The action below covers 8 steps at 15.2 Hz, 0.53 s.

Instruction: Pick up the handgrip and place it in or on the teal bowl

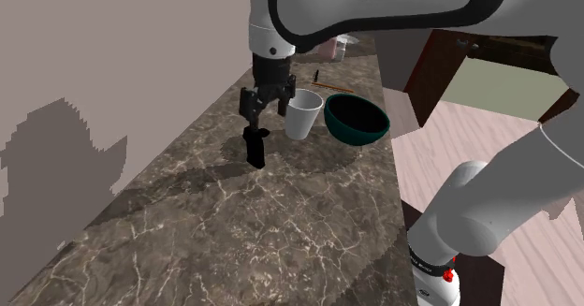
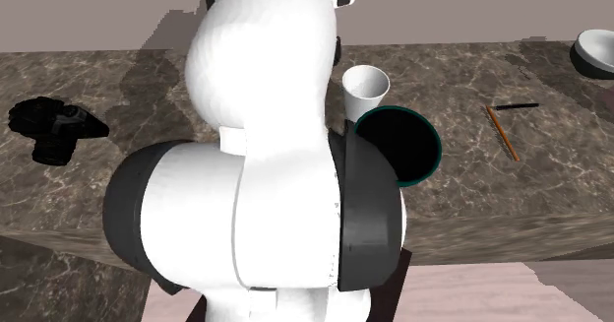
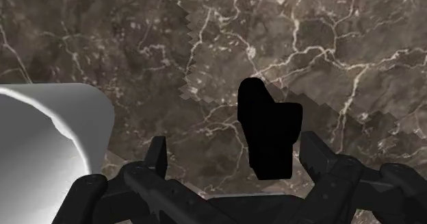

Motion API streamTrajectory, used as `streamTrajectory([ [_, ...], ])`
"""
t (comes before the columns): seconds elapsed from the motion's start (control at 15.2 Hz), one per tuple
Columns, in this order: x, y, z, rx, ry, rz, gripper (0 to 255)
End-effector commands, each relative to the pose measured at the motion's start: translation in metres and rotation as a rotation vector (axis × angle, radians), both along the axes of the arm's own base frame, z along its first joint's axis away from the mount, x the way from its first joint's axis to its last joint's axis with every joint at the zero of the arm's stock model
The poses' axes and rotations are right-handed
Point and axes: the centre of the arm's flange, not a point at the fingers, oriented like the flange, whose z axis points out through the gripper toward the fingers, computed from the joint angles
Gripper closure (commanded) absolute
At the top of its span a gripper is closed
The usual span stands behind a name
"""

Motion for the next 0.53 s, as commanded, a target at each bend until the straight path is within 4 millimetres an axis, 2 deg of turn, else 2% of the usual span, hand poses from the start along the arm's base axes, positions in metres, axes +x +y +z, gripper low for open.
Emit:
streamTrajectory([
  [0.0,0.015,0.023,-0.002,-0.008,-0.008,-0.007,0],
  [0.07,0.023,0.034,-0.004,-0.012,-0.013,-0.010,0],
  [0.13,0.024,0.036,-0.004,-0.013,-0.013,-0.011,0],
  [0.46,0.024,0.036,-0.030,-0.013,-0.013,-0.011,0],
])
